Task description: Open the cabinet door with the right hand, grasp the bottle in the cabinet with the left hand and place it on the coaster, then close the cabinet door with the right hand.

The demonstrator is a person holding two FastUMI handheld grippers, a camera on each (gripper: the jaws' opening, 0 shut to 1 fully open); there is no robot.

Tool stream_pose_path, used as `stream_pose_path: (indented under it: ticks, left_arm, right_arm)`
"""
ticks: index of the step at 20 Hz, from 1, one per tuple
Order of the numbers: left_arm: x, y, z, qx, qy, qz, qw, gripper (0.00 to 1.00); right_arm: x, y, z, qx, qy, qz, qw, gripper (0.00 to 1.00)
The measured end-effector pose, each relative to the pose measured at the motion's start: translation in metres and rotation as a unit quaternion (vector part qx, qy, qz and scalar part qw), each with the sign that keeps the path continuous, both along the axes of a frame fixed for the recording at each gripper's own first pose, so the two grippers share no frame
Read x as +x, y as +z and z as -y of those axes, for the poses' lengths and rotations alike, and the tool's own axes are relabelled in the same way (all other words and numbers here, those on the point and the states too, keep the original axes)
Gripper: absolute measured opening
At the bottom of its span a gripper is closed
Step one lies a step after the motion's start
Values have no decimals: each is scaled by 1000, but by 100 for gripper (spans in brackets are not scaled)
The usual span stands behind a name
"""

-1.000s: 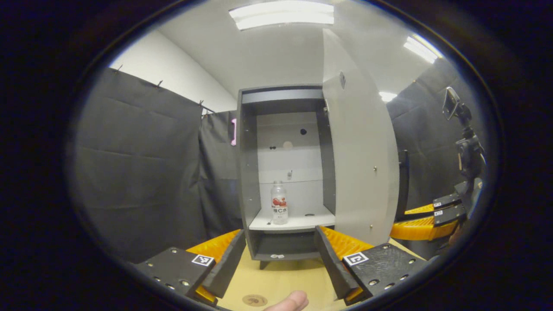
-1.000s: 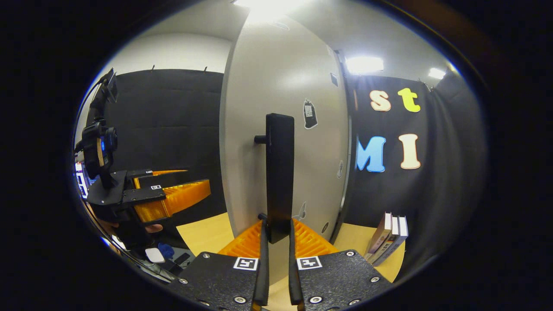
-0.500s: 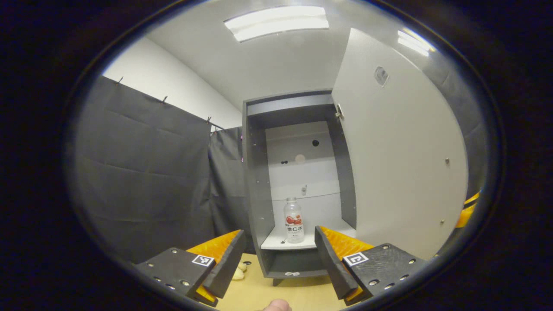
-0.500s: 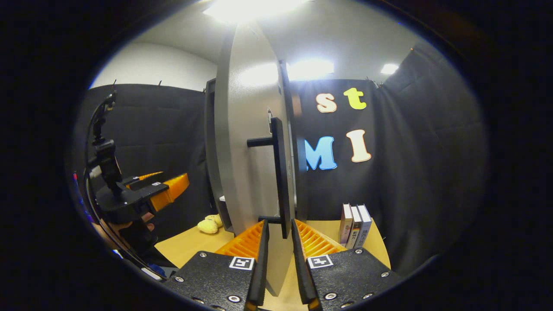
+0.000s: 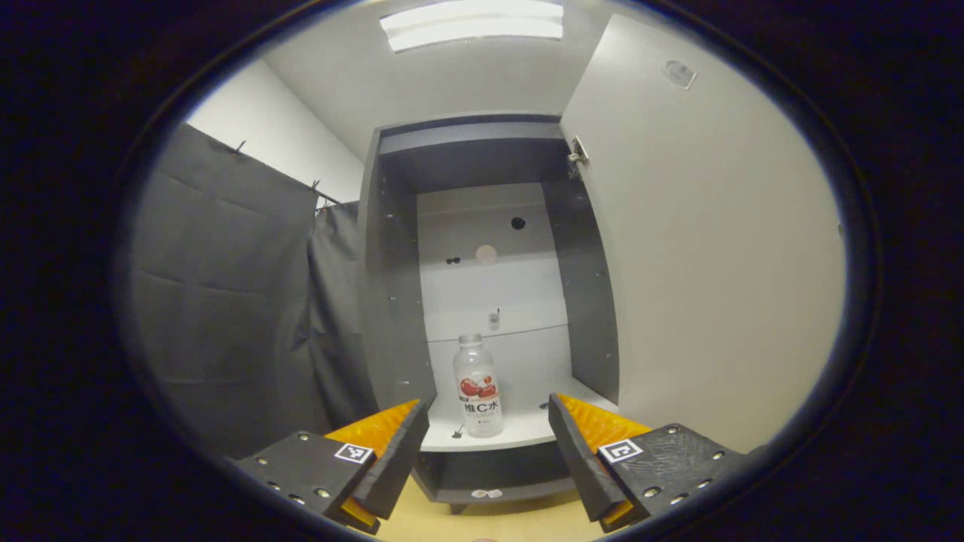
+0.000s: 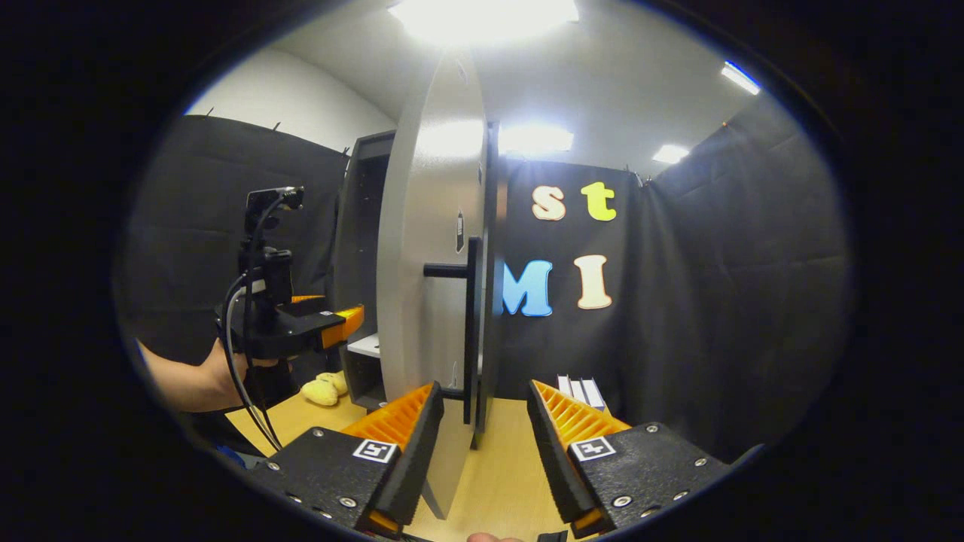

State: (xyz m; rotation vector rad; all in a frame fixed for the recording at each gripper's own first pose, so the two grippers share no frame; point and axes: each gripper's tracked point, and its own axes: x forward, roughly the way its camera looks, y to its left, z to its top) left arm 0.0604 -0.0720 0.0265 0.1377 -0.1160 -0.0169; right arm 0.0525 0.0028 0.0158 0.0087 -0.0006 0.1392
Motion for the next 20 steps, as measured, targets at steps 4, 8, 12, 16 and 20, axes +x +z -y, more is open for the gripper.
stream_pose_path:
  ticks: [4, 8, 12, 16, 20]
  left_arm:
    - [54, -19, -4, -16, -21, -29, 999, 93]
    - [97, -29, -11, -6, -34, -37, 999, 93]
    - [135, -36, -6, -4, -52, -38, 998, 97]
    - [166, -35, -1, -13, -60, -33, 998, 92]
    - [191, -38, -6, -18, -58, -26, 998, 92]
  right_arm:
    - [-1, -1, 6, 11, -34, -8, 999, 82]
    - [8, -3, 12, -12, -64, 3, 998, 83]
    - [0, -8, 12, 20, -78, -11, 997, 82]
    - [-2, -12, 15, 53, -105, -28, 993, 87]
    - [-2, -13, 15, 38, -128, -27, 991, 88]
